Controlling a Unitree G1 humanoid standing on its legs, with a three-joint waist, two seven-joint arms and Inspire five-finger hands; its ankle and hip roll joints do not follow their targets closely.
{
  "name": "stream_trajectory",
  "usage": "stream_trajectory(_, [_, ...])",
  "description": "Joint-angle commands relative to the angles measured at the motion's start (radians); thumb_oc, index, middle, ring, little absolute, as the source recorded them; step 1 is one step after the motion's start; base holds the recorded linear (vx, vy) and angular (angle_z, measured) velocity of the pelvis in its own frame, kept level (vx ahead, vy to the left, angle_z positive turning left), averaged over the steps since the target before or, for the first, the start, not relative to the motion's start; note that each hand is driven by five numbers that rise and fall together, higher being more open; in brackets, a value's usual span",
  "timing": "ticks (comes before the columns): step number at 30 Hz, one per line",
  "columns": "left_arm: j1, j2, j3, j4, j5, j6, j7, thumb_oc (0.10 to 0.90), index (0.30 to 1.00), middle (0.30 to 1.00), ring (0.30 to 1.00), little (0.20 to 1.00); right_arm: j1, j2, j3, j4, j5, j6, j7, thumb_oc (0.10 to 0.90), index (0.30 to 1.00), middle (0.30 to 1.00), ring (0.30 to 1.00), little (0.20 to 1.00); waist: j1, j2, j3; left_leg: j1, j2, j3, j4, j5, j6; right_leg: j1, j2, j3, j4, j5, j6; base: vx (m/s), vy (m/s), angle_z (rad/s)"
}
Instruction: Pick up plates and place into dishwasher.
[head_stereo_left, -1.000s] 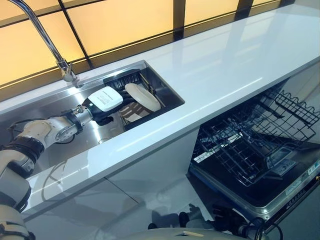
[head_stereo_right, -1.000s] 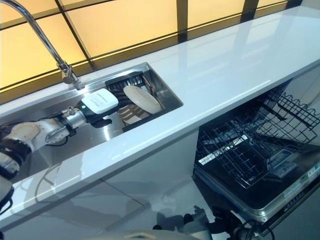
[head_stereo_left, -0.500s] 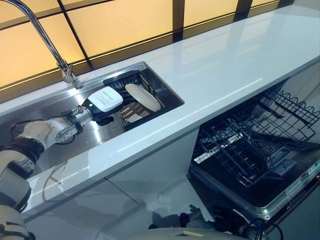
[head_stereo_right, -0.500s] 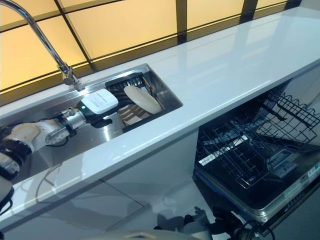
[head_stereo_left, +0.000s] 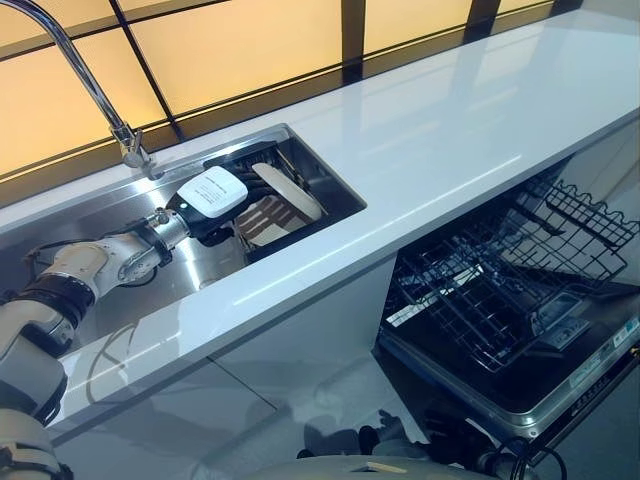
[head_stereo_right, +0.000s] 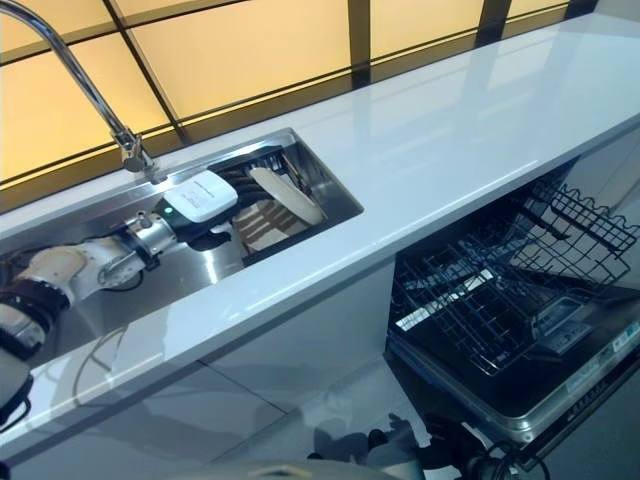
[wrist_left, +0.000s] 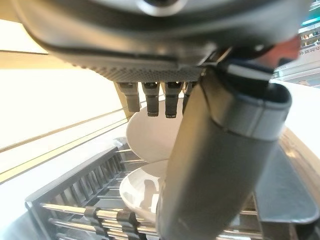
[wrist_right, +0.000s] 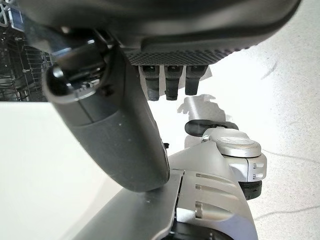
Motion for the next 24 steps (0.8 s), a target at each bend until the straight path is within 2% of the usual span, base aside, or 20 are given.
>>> stream_trajectory(1, [-0.243, -0.007, 0.051, 0.01, -0.14, 0.069, 0.055, 0.8, 0.9, 0.9, 0.9, 0.9, 0.004, -0.02, 0.008, -0.004, 0.02, -0.04, 0.013, 0.8, 0.9, 0.9, 0.9, 0.9, -0.013, 0.044, -0.039, 0.04, -0.037, 0.082, 0.008, -0.174, 0.034, 0.041, 0.05, 0.064, 0.006, -0.107, 0.059, 0.0, 0.0, 0.0])
stream_trajectory(18, [-0.354, -0.066, -0.031, 0.039, -0.19, 0.133, -0.047, 0.8, 0.9, 0.9, 0.9, 0.9, 0.001, -0.011, 0.022, 0.003, 0.034, -0.039, 0.009, 0.8, 0.9, 0.9, 0.9, 0.9, -0.038, 0.047, -0.051, 0.046, -0.032, 0.107, 0.008, -0.179, 0.036, 0.039, 0.054, 0.085, 0.006, -0.106, 0.063, 0.01, -0.007, -0.03])
stream_trajectory(24, [-0.356, -0.081, -0.043, 0.066, -0.194, 0.131, -0.047, 0.8, 0.9, 0.9, 0.9, 0.9, 0.003, -0.007, 0.019, 0.007, 0.037, -0.041, 0.003, 0.8, 0.9, 0.9, 0.9, 0.9, -0.045, 0.049, -0.055, 0.045, -0.031, 0.116, 0.008, -0.18, 0.037, 0.035, 0.056, 0.093, 0.006, -0.105, 0.065, 0.0, -0.014, -0.04])
